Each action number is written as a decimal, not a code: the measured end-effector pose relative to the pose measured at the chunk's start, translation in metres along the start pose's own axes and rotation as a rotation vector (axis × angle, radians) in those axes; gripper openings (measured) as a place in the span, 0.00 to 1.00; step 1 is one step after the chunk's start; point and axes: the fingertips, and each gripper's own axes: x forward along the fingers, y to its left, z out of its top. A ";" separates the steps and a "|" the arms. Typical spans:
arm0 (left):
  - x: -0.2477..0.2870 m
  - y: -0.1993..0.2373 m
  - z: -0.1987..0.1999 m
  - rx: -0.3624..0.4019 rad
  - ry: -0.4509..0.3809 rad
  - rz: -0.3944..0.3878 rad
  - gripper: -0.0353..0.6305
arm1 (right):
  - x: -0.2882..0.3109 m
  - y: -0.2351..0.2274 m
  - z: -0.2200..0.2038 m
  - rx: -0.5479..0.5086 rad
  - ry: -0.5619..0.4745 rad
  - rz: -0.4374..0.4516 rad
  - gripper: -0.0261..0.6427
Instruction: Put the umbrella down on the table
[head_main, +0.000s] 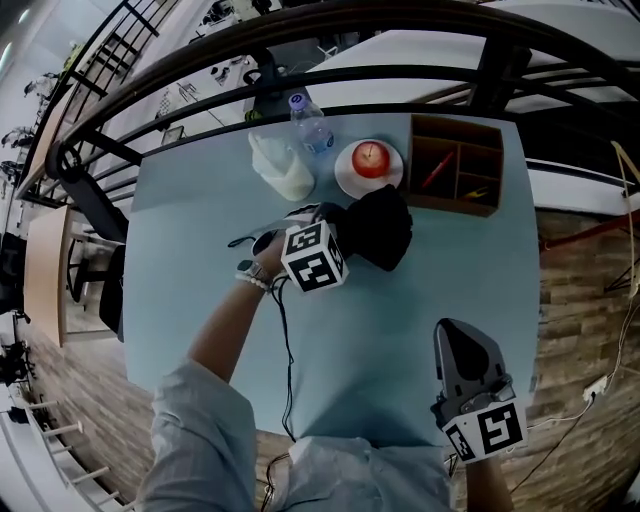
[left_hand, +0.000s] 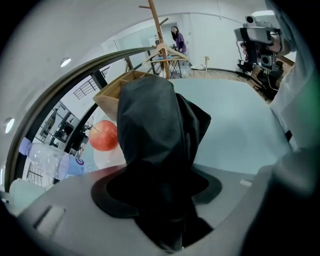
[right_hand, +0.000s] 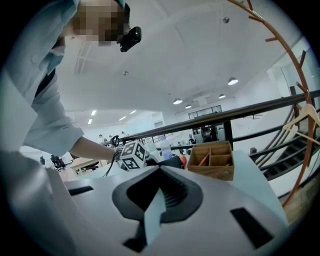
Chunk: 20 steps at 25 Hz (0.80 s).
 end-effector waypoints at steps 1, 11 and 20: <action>0.004 0.001 -0.002 0.006 0.010 -0.003 0.44 | 0.001 -0.001 -0.001 0.001 0.000 -0.002 0.03; 0.035 -0.003 -0.017 0.069 0.097 -0.016 0.45 | 0.006 -0.002 -0.006 0.017 0.014 -0.015 0.03; 0.035 0.001 -0.015 0.063 0.079 0.034 0.47 | 0.003 0.009 -0.009 0.014 0.019 -0.011 0.03</action>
